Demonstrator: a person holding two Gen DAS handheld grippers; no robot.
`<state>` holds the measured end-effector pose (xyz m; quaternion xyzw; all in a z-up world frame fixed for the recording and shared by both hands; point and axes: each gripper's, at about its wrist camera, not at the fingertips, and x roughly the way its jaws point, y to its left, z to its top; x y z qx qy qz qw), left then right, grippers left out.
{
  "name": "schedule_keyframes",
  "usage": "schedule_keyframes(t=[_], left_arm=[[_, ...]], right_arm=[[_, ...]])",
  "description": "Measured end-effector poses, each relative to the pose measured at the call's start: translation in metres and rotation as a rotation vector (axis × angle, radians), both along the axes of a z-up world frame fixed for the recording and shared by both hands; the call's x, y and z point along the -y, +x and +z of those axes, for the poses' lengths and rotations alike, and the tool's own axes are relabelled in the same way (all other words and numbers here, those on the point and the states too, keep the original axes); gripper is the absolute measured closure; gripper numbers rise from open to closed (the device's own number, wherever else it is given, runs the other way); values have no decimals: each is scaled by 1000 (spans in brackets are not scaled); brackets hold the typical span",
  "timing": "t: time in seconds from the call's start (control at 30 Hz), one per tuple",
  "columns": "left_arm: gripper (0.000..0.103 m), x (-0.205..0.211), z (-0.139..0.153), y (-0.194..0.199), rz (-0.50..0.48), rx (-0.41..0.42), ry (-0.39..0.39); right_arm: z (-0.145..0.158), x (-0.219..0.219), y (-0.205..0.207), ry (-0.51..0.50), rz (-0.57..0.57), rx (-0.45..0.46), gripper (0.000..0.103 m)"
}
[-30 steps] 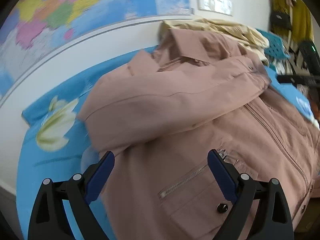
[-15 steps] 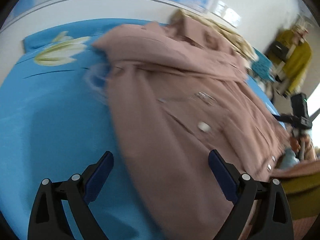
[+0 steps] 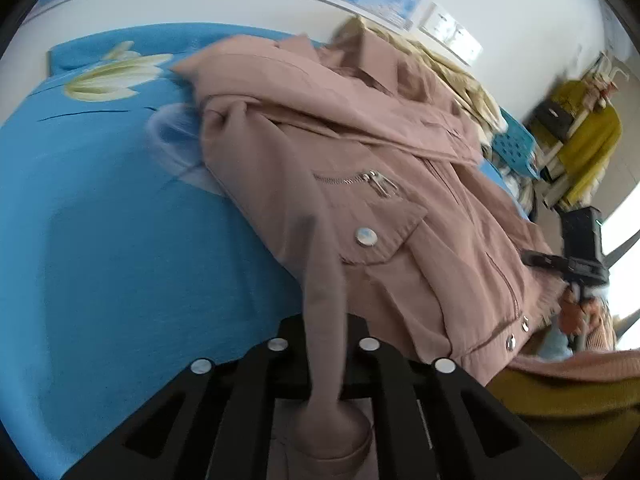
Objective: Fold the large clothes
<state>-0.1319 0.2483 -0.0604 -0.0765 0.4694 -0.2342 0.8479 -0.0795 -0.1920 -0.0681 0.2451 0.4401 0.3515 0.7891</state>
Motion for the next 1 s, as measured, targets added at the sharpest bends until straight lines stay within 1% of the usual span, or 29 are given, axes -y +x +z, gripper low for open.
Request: schedule_keyframes(t=[0.03,0.07,0.13,0.2,0.23,0.27,0.3,0.37,0.43,0.47,0.5,0.53,0.57,0.6,0.63,0.67,0.7,0.73,0.8,0.83,0.87,0.9,0.93,0.97,1.0], left_arm=[[101,0,9,-6,5,37,2],[101,-1,19,-12,6,65,-14],[101,-8,42,-25,8,113,-77],[102,-15,65,-41,3,167,-105],[101,-19,72,-44,-7,180,-119],[101,-21,77,-47,-12,190,-122],[100,-22,77,-49,-13,189,-104],[97,-24,62,-46,-18,140,-72],[88,-30,31,-36,5,30,-58],[81,-32,23,-35,15,5,-56],[75,-35,15,-34,27,-17,-57],[65,-38,7,-34,42,-36,-56],[61,-41,2,-34,46,-44,-63],[51,-42,3,-37,38,-33,-70],[44,-40,4,-39,11,-25,-71],[30,-37,5,-42,-13,-22,-68],[19,-34,6,-42,-34,-20,-64],[17,-28,7,-44,-59,-18,-53],[15,-16,7,-47,-81,-10,-3],[15,-11,6,-48,-94,-8,4],[15,-9,5,-48,-98,-8,-2],[17,-6,5,-47,-98,-9,-11],[30,-5,5,-47,-96,-9,-12],[71,-3,5,-46,-90,-20,-9],[99,-2,4,-46,-81,-39,-16]], right_arm=[[12,0,-7,23,-2,36,94],[22,0,-10,38,-3,62,94],[44,5,-22,84,-6,133,96],[63,10,-34,111,-8,196,96],[72,13,-41,124,0,231,96],[76,16,-44,116,3,251,96],[76,17,-44,100,-1,245,95],[63,18,-38,94,-1,183,91],[36,18,-28,69,-1,80,86],[25,18,-25,59,0,44,82],[17,17,-23,41,-9,20,79],[7,16,-22,25,-15,-14,74],[-1,16,-22,26,-9,-39,54],[-7,17,-22,17,-11,-58,36],[-11,19,-23,-2,-22,-71,35],[-13,20,-24,8,-12,-73,35],[-14,20,-24,17,-6,-73,35],[-15,21,-25,20,-1,-72,34],[-14,19,-24,18,10,-69,34],[-14,13,-22,18,20,-71,34],[-15,11,-22,11,27,-66,39],[-14,6,-20,-2,40,-53,61],[-14,1,-19,1,59,-56,76],[-14,-2,-17,17,76,-61,99],[-12,-3,-17,52,89,-56,98]])
